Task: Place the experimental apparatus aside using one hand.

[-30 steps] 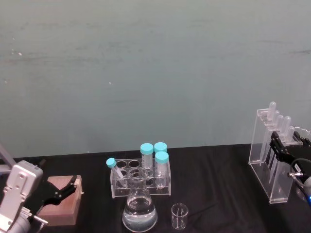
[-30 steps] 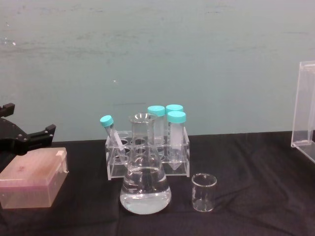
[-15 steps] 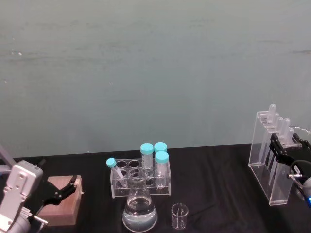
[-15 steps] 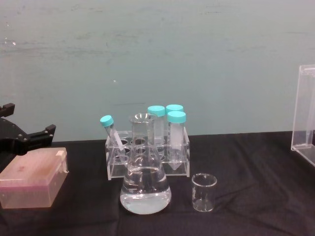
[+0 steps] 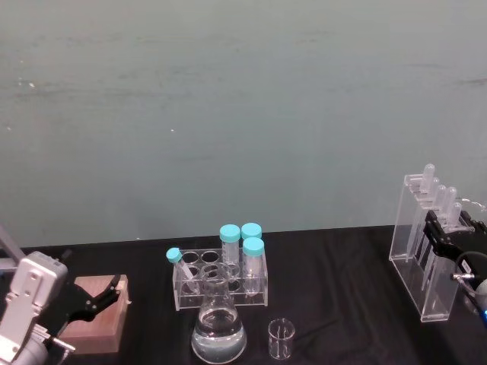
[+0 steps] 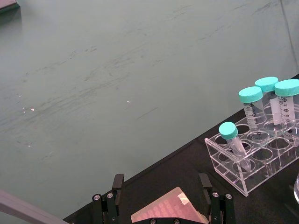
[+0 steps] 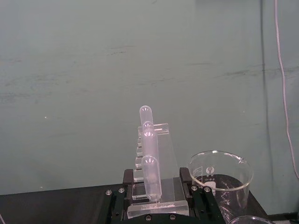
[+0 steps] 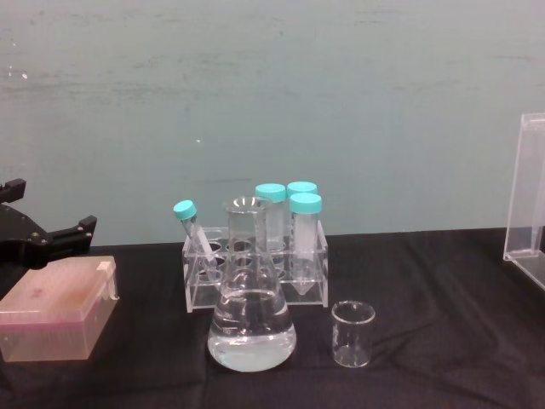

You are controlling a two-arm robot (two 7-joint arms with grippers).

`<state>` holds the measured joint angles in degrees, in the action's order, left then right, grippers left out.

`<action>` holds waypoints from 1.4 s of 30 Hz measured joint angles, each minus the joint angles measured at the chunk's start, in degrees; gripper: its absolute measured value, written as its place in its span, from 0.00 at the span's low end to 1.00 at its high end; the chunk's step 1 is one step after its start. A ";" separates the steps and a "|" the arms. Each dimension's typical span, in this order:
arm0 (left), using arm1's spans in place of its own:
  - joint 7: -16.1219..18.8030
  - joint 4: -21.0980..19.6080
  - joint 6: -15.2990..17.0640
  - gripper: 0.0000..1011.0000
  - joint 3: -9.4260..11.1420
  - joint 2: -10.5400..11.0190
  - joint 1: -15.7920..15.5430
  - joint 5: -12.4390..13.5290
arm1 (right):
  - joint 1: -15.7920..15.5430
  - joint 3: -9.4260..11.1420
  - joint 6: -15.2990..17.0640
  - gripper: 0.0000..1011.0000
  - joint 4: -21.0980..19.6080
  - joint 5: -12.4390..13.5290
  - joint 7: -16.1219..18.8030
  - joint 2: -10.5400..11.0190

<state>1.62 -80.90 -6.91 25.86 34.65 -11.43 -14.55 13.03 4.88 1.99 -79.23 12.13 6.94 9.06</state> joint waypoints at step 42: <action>0.00 0.00 0.00 0.99 0.00 0.00 0.00 0.00 | 0.11 -0.40 0.35 0.59 0.15 -0.25 0.37 0.32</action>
<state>1.62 -80.90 -6.91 25.86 34.65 -11.43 -14.55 13.14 4.49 2.35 -79.09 11.88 7.30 9.38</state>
